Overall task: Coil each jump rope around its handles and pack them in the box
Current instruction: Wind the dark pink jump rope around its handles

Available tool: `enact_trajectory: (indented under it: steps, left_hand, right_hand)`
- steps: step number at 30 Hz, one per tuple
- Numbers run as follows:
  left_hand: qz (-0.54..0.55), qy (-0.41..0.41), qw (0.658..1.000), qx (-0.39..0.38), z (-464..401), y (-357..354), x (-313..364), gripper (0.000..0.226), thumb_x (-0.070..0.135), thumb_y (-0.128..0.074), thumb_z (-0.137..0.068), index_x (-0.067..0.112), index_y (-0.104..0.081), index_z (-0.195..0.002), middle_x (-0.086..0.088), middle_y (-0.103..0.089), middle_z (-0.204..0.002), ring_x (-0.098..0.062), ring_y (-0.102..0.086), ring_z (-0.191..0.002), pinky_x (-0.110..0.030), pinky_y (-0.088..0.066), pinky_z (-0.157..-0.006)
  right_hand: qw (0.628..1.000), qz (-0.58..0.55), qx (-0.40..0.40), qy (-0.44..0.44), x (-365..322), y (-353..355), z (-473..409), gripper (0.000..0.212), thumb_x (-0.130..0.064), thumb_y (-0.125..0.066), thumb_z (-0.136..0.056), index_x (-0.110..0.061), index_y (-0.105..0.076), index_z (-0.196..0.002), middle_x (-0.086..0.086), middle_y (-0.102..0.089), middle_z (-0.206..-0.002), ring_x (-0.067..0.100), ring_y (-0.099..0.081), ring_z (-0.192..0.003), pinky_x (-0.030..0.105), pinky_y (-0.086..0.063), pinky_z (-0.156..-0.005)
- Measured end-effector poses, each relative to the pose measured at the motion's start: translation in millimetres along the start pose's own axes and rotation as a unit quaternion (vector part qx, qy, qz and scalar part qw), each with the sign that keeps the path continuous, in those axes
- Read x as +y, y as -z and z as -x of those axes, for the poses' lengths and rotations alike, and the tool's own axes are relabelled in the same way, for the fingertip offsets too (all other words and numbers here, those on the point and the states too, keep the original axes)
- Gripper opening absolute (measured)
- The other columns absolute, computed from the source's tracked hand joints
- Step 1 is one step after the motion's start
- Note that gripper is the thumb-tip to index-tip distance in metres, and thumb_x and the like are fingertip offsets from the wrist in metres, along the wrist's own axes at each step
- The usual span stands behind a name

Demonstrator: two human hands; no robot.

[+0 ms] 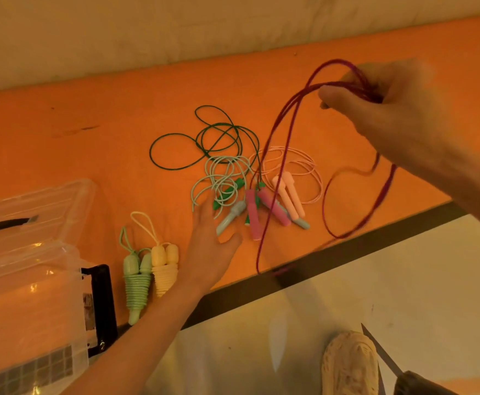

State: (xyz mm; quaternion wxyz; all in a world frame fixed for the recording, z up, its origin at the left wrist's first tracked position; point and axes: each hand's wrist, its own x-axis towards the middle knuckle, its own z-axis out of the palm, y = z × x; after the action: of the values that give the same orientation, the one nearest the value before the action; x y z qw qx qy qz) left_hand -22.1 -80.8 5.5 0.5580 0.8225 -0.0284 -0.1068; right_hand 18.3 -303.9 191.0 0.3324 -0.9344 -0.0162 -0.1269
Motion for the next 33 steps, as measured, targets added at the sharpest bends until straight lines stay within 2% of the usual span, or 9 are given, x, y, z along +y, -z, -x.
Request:
enact_trajectory:
  steps: [6, 8, 11, 16, 19, 24, 28, 30, 33]
  left_hand:
    - [-0.006, -0.070, 0.997, -0.042, -15.6, -4.6, 26.4, 0.114, 0.017, -0.085, -0.069, 0.053, -0.007, -0.143, 0.016, -0.036, -0.147, -0.011, -0.018, -0.144, -0.030, -0.024, -0.115]
    - [-0.005, -0.052, 0.998, -0.033, -21.2, -3.4, 29.4, 0.095, 0.018, -0.079, -0.078, 0.044, -0.018, -0.147, 0.008, -0.033, -0.151, -0.006, -0.024, -0.141, -0.020, -0.027, -0.110]
    - [-0.014, -0.026, 0.996, -0.087, -19.6, 0.6, 28.0, 0.027, 0.026, -0.056, -0.096, 0.026, -0.059, -0.123, 0.011, -0.062, -0.117, 0.009, -0.052, -0.109, -0.014, -0.038, -0.088]
    - [0.110, 0.067, 0.985, -0.111, -0.7, -1.2, 33.1, 0.032, 0.032, -0.039, -0.102, 0.010, -0.062, -0.095, -0.013, -0.070, -0.090, -0.020, -0.069, -0.084, -0.031, -0.054, -0.081]
    - [0.163, 0.115, 0.972, -0.127, 5.2, 3.6, 51.4, 0.031, 0.024, -0.036, -0.104, 0.008, -0.062, -0.096, -0.013, -0.072, -0.089, -0.021, -0.072, -0.079, -0.027, -0.058, -0.069]
    - [0.042, 0.062, 0.988, -0.137, 7.4, 10.3, 75.2, 0.035, 0.036, -0.045, -0.100, 0.009, -0.067, -0.105, -0.012, -0.069, -0.109, -0.026, -0.067, -0.098, -0.043, -0.057, -0.080]
    - [-0.247, -0.085, 0.959, -0.114, 21.3, 4.6, 95.3, 0.029, 0.030, -0.046, -0.100, 0.010, -0.066, -0.097, -0.008, -0.053, -0.107, -0.020, -0.063, -0.084, -0.031, -0.046, -0.064]
    - [-0.204, -0.067, 0.969, -0.125, 29.2, 0.2, 107.0, 0.031, 0.031, -0.048, -0.100, 0.015, -0.062, -0.077, -0.006, -0.060, -0.089, -0.015, -0.068, -0.073, -0.034, -0.050, -0.062]
    - [-0.103, -0.023, 0.988, -0.109, 36.9, 0.6, 121.7, 0.035, 0.035, -0.050, -0.098, 0.017, -0.060, -0.070, -0.001, -0.062, -0.072, -0.005, -0.068, -0.066, -0.026, -0.050, -0.057]
  right_hand:
    - [0.990, 0.028, -0.052, 0.131, -24.8, 27.7, 4.9, 0.015, -0.053, -0.059, -0.085, -0.038, -0.061, -0.080, 0.016, -0.057, -0.063, 0.029, -0.045, -0.059, 0.027, -0.032, -0.047]
    - [0.986, 0.002, -0.029, 0.163, -25.2, 31.7, 1.2, 0.026, -0.049, -0.060, -0.088, -0.024, -0.067, -0.084, 0.015, -0.054, -0.061, 0.027, -0.042, -0.051, 0.031, -0.032, -0.048]
    - [0.977, -0.060, -0.004, 0.204, -17.7, 39.3, -6.9, 0.036, -0.036, -0.059, -0.094, -0.001, -0.067, -0.100, 0.000, -0.050, -0.061, 0.020, -0.040, -0.046, 0.036, -0.031, -0.048]
    - [0.996, -0.030, 0.044, 0.076, 13.8, 40.2, -14.5, 0.034, -0.035, -0.058, -0.095, -0.003, -0.067, -0.101, 0.010, -0.059, -0.071, 0.012, -0.052, -0.053, 0.028, -0.044, -0.056]
    - [0.997, 0.050, -0.026, -0.060, 29.9, 31.5, -9.9, 0.028, -0.024, -0.064, -0.090, -0.010, -0.065, -0.114, 0.005, -0.063, -0.089, 0.004, -0.057, -0.070, 0.008, -0.039, -0.057]
    - [0.967, 0.206, -0.099, -0.115, 31.6, 23.9, 13.1, 0.078, -0.033, -0.071, -0.082, -0.016, -0.030, -0.146, 0.013, -0.035, -0.144, 0.031, -0.047, -0.122, 0.043, -0.045, -0.095]
    - [0.916, 0.212, -0.323, -0.104, 9.1, 13.1, 40.3, 0.033, -0.039, -0.061, -0.089, -0.018, -0.064, -0.114, 0.000, -0.064, -0.110, 0.015, -0.061, -0.091, 0.030, -0.050, -0.078]
    - [0.872, 0.102, -0.453, -0.156, 0.6, -2.2, 59.9, 0.036, -0.041, -0.063, -0.088, -0.016, -0.068, -0.113, -0.007, -0.069, -0.099, 0.008, -0.066, -0.080, 0.023, -0.053, -0.072]
    - [0.851, -0.024, -0.482, -0.208, -1.5, -27.8, 86.4, 0.058, -0.047, -0.071, -0.077, -0.026, -0.053, -0.128, -0.009, -0.060, -0.115, 0.006, -0.064, -0.078, 0.017, -0.052, -0.063]
